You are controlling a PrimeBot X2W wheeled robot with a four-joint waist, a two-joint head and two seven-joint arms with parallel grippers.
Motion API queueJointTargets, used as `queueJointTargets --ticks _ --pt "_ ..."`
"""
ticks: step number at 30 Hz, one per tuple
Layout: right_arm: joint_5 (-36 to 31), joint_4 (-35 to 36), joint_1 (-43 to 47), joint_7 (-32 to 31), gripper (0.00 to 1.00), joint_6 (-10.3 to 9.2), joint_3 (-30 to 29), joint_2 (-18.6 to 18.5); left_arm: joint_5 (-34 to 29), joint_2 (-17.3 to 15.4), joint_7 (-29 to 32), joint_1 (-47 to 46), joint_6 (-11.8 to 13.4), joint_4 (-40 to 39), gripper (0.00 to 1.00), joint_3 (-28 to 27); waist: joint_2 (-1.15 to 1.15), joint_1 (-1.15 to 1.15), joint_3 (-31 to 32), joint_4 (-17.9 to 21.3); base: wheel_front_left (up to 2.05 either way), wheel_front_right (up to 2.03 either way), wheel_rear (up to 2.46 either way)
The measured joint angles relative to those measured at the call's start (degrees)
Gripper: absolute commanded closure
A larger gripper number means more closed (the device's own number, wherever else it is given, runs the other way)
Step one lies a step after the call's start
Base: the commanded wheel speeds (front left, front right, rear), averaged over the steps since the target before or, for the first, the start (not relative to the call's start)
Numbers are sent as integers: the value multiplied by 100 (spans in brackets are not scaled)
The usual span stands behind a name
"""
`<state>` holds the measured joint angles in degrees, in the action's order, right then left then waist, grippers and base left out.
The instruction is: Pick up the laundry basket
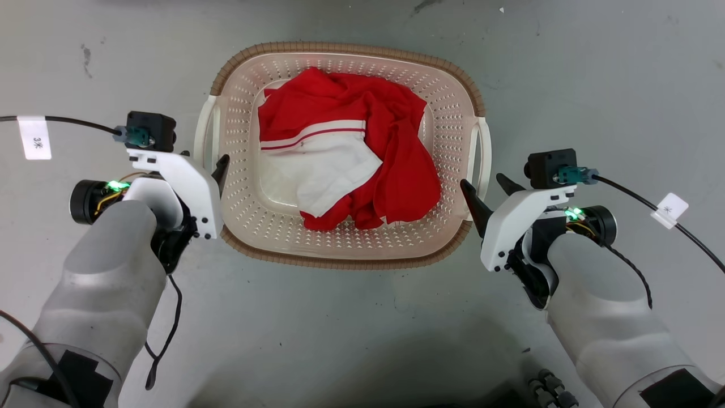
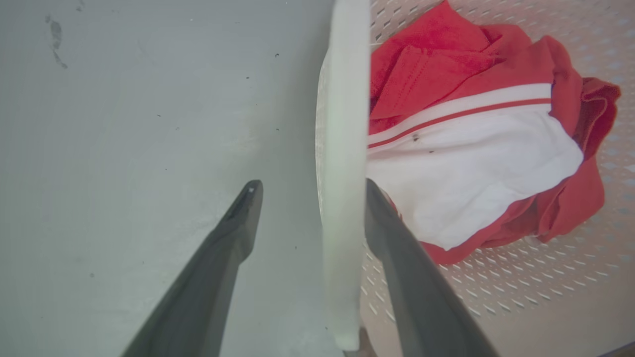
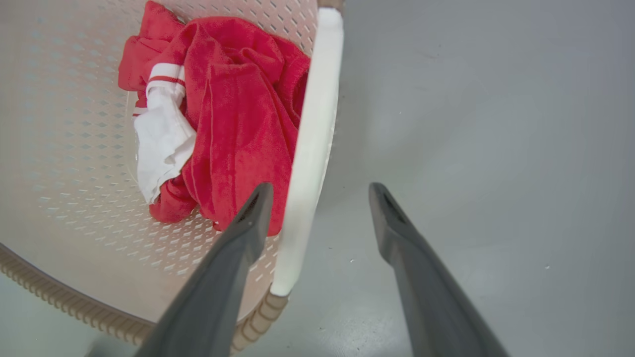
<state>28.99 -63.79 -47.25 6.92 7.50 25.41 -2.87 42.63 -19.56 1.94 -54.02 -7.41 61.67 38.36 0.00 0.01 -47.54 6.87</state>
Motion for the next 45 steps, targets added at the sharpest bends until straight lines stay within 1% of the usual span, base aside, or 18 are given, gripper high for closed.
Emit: queueJointTargets --ticks 3,4,5,6,7,8,16,21,29,41,45 --pt "230 -30 -62 -102 0 0 229 -2 129 -36 -7 -64 0 14 0 89 0 0 -49 11 0 0 0" --pt "299 -38 -93 -123 5 0 298 -1 167 -46 -5 -92 0 24 0 121 0 0 -66 16 0 0 0" --pt "370 -52 -132 -166 64 0 354 1 205 -52 11 -119 0 36 64 149 0 0 -82 20 0 0 0" --pt "454 -54 -162 -216 64 0 416 -1 259 -51 51 -136 0 42 64 175 0 0 -95 23 0 0 0" --pt "502 -63 -188 -226 98 0 481 -2 330 -46 73 -147 0 40 100 190 0 0 -105 25 0 0 0" --pt "536 -79 -220 -222 100 0 538 0 374 -44 87 -154 0 37 100 219 0 0 -112 28 0 0 0" --pt "843 -282 -355 -179 100 0 870 14 738 -8 201 -169 -10 5 100 487 0 0 -51 22 0 0 0" --pt "975 -380 -397 -219 100 -1 1087 -3 1022 36 368 -123 -7 16 100 631 0 0 97 7 0 0 0" --pt "1251 -493 -418 -835 100 -11 1407 -35 1479 170 757 98 9 94 100 855 0 -1 623 -63 0 0 0" --pt "1608 -728 -432 -1950 100 -18 1659 -142 2111 334 1516 464 27 83 100 1191 0 -1 1782 -253 0 0 0" --pt "1726 -775 -413 -2282 100 -18 1702 -167 2283 342 1633 572 30 52 100 1280 0 -1 2168 -323 0 0 0"
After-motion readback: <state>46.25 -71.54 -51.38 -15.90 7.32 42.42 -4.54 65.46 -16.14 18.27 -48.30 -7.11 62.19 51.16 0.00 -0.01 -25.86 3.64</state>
